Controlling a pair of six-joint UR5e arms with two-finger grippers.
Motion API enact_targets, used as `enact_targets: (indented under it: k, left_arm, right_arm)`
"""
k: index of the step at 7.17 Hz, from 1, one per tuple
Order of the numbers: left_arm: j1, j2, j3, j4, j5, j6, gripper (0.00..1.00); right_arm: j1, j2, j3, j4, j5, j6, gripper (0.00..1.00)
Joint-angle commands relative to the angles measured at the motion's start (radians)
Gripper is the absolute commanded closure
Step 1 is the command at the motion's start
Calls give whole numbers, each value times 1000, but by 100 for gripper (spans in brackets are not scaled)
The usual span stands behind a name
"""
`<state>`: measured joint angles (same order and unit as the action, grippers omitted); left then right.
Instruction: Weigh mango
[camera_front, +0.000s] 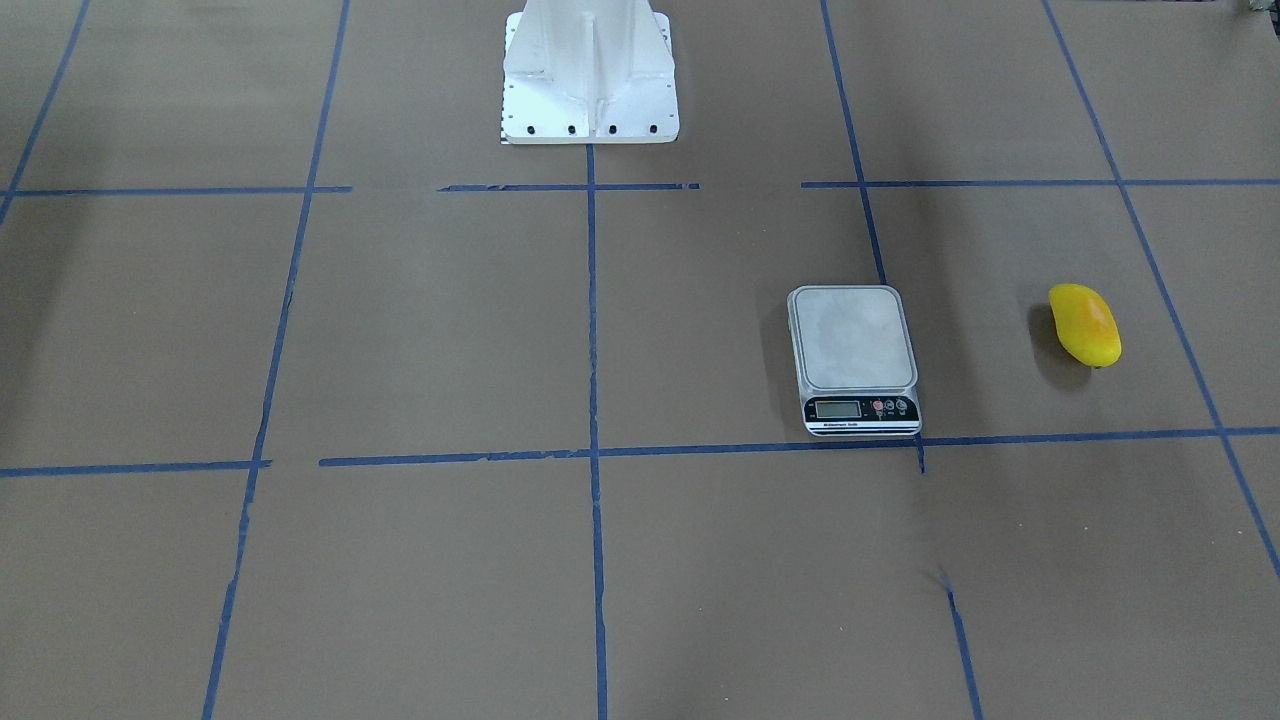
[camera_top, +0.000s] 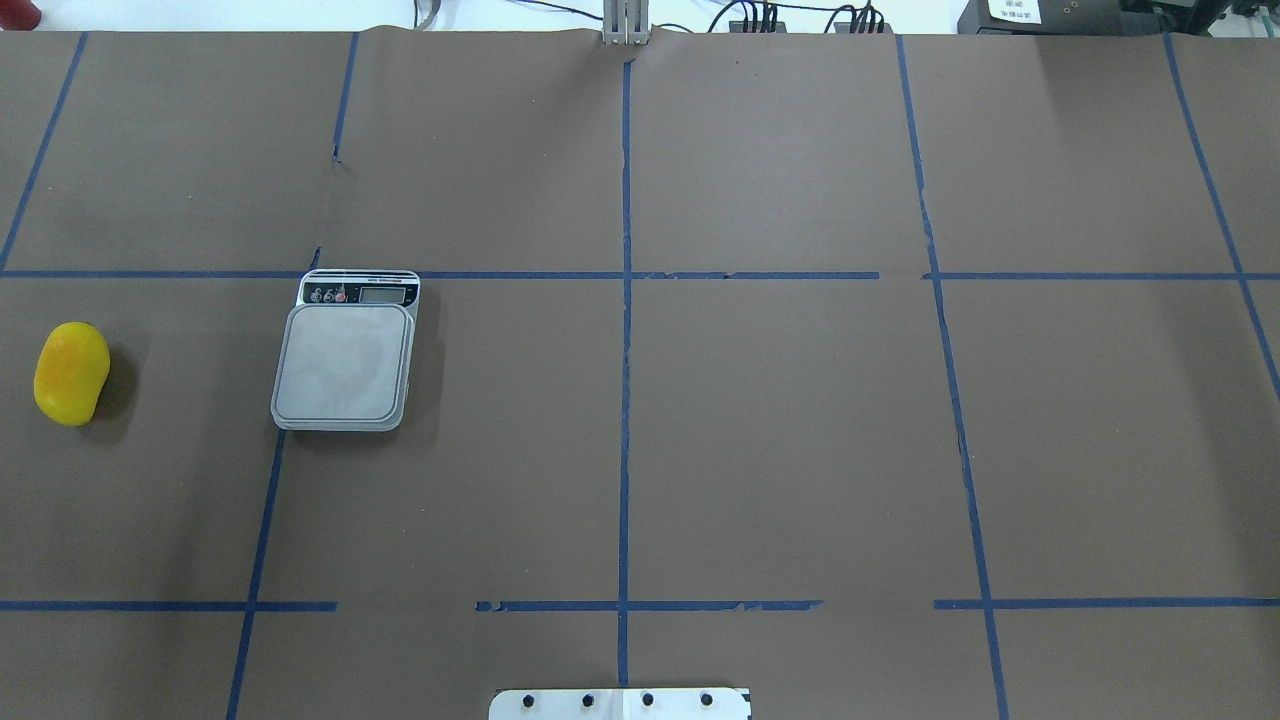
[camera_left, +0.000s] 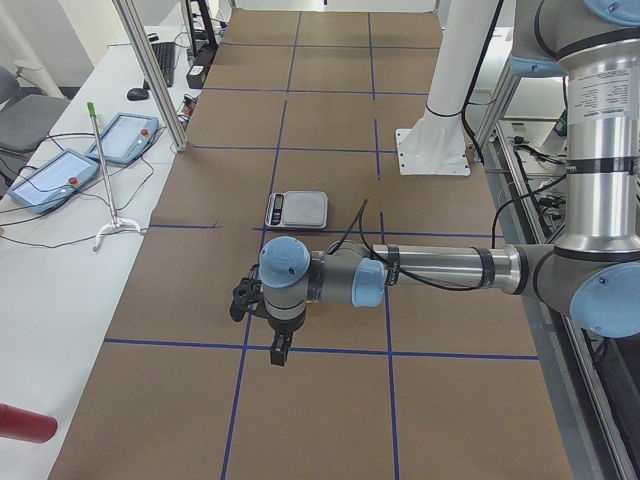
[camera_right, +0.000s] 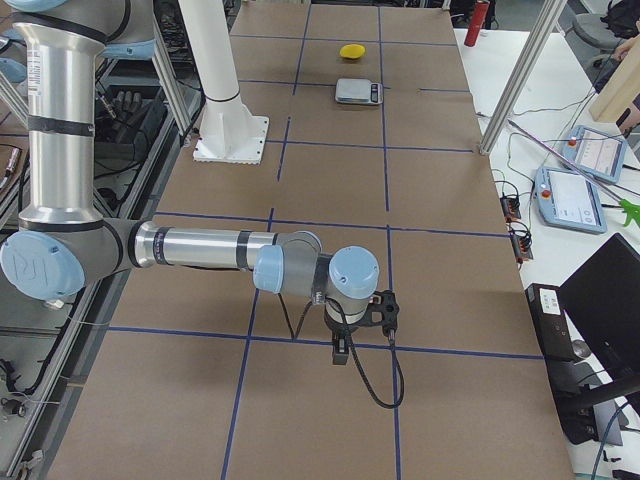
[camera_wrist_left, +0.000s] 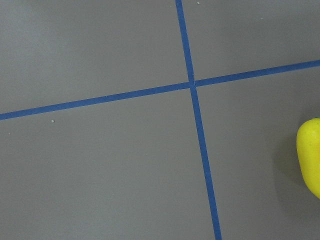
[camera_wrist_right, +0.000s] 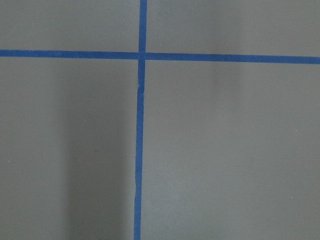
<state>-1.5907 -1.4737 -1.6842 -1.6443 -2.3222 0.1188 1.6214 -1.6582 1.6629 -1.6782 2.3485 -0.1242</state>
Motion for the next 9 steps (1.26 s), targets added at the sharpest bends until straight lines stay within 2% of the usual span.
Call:
enact_targets:
  k: [1, 3, 4, 6, 7, 8, 9]
  left_arm:
    - [-2, 6, -2, -3, 0, 1, 0]
    - [0, 4, -15, -5, -2, -14, 0]
    - [17, 0, 6, -31, -2, -98, 0]
    - [278, -7, 12, -286, 0, -413, 0]
    - [385, -23, 50, -418, 0, -561, 0]
    - [424, -66, 90, -471, 0, -653, 0]
    - [446, -82, 118, -477, 4, -651, 0]
  right_arm:
    - [0, -2, 0, 0, 0, 0, 0]
    - [0, -2, 0, 0, 0, 0, 0]
    - [0, 0, 0, 0, 0, 0, 0]
    - [0, -2, 0, 0, 0, 0, 0]
    - [0, -2, 0, 0, 0, 0, 0]
    - [0, -2, 0, 0, 0, 0, 0]
    - [0, -2, 0, 0, 0, 0, 0]
